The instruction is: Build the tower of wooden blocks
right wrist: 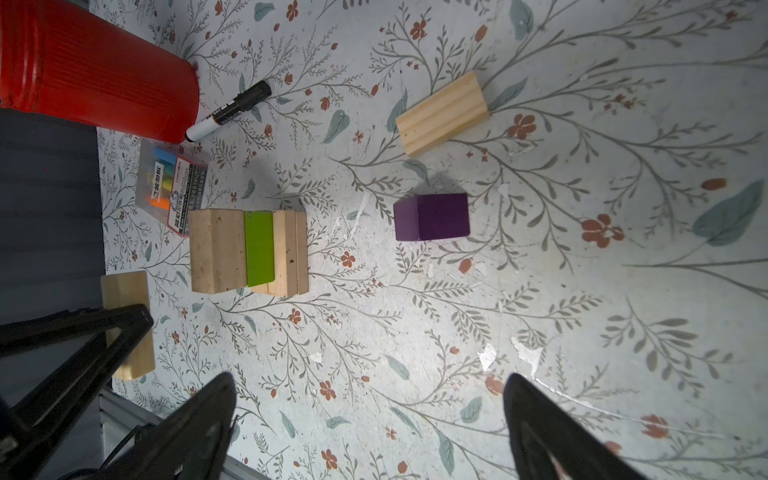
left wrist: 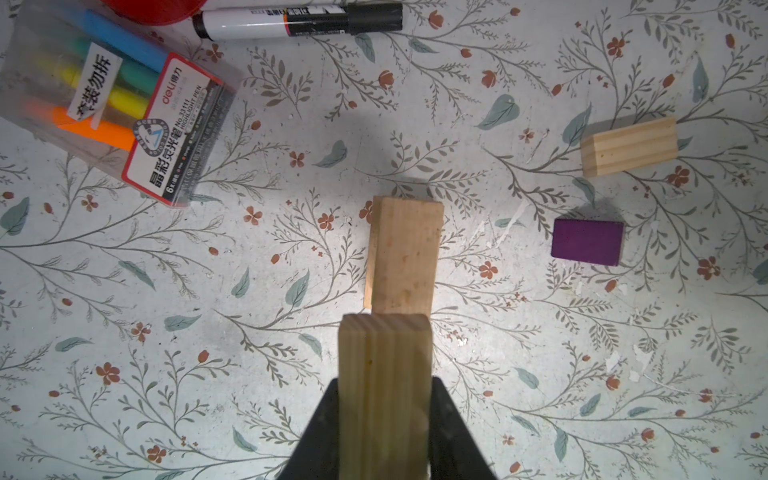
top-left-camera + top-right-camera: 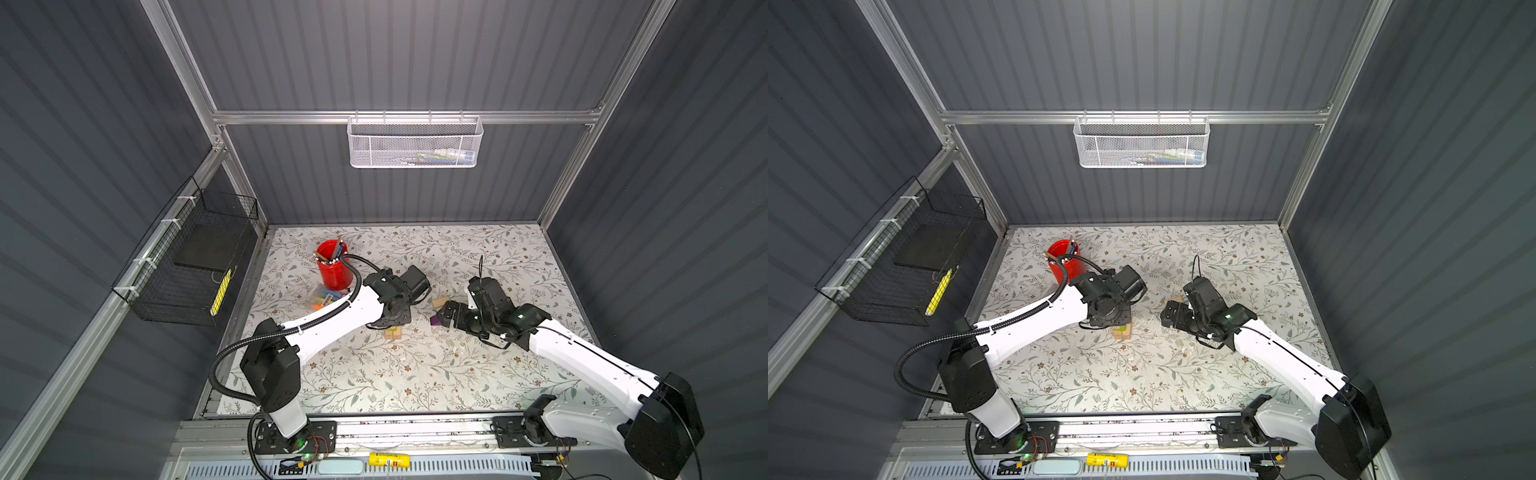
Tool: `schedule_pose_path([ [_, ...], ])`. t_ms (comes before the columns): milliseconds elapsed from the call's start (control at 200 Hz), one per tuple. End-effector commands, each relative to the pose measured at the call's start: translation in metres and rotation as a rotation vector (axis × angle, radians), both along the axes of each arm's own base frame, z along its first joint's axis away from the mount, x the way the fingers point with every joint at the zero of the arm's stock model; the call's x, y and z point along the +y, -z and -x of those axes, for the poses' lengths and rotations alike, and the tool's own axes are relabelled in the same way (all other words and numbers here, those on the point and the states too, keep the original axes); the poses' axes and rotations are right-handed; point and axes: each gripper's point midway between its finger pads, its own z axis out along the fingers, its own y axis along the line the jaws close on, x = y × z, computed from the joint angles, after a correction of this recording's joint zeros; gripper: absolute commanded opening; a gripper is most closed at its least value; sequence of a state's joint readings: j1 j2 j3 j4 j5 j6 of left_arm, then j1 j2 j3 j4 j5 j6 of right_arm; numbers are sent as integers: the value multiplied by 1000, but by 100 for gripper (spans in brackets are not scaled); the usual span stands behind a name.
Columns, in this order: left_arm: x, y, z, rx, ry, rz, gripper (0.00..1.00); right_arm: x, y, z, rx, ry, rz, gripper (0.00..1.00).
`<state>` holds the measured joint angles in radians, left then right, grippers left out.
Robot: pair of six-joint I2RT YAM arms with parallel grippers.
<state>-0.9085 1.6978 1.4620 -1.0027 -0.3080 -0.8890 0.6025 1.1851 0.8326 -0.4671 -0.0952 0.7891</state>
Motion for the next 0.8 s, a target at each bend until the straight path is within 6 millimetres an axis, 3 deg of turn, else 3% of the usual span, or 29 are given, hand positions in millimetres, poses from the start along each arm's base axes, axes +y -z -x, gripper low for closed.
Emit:
schedule_pose_path([
  [0, -7, -2, -8, -1, 38, -4, 5, 3, -8, -6, -14, 6, -17, 99],
  [330, -4, 10, -19, 0, 74, -85, 6, 4, -4, -8, -5, 8, -15, 99],
  [795, -10, 12, -38, -23, 68, -57, 7, 6, -3, -14, -1, 9, -8, 99],
])
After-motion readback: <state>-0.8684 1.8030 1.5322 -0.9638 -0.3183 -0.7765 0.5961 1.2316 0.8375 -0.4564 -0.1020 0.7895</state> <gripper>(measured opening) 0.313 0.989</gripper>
